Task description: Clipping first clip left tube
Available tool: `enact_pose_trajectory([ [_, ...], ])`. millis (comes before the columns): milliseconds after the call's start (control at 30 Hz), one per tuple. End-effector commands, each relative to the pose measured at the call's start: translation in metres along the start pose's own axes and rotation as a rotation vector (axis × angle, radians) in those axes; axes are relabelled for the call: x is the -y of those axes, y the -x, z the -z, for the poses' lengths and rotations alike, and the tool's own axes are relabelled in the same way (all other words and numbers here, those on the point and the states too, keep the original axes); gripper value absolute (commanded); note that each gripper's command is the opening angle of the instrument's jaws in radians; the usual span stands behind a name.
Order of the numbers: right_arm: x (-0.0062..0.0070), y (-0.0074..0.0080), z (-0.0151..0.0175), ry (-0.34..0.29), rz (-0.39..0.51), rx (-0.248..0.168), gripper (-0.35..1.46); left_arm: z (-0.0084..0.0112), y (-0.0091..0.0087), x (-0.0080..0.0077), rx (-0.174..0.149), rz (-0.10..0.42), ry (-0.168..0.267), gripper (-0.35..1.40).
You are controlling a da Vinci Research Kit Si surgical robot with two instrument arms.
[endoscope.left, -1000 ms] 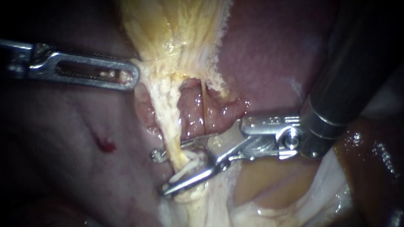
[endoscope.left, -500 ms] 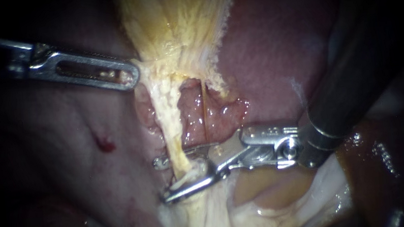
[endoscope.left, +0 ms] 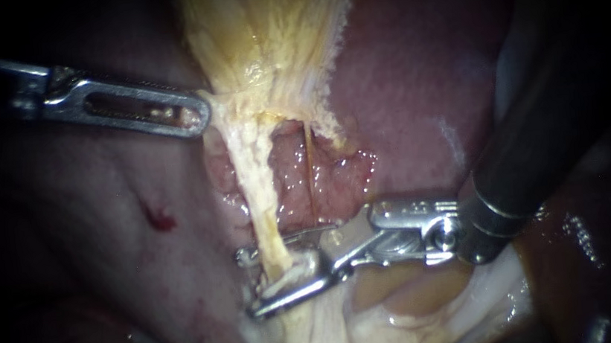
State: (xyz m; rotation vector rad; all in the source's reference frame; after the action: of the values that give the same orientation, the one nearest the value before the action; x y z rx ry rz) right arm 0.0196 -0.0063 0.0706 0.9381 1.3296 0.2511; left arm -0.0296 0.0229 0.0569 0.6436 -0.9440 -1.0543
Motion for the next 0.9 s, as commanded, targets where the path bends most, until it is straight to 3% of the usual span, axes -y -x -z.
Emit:
enact_pose_trajectory([
  [33,0.0003,-0.0001,-0.0001,-0.010,0.001,-0.001,0.49,0.0000,0.0000,0.0000,0.000,0.000,0.000,-0.35],
  [333,0.0025,-0.0004,-0.0004,-0.057,0.009,0.005,0.50,0.0001,0.0000,0.0000,0.000,0.000,-0.001,-0.35],
  [900,0.0027,-0.0005,-0.0003,-0.060,0.009,0.005,0.49,0.0001,0.0000,0.0000,0.000,0.000,-0.001,-0.35],
])
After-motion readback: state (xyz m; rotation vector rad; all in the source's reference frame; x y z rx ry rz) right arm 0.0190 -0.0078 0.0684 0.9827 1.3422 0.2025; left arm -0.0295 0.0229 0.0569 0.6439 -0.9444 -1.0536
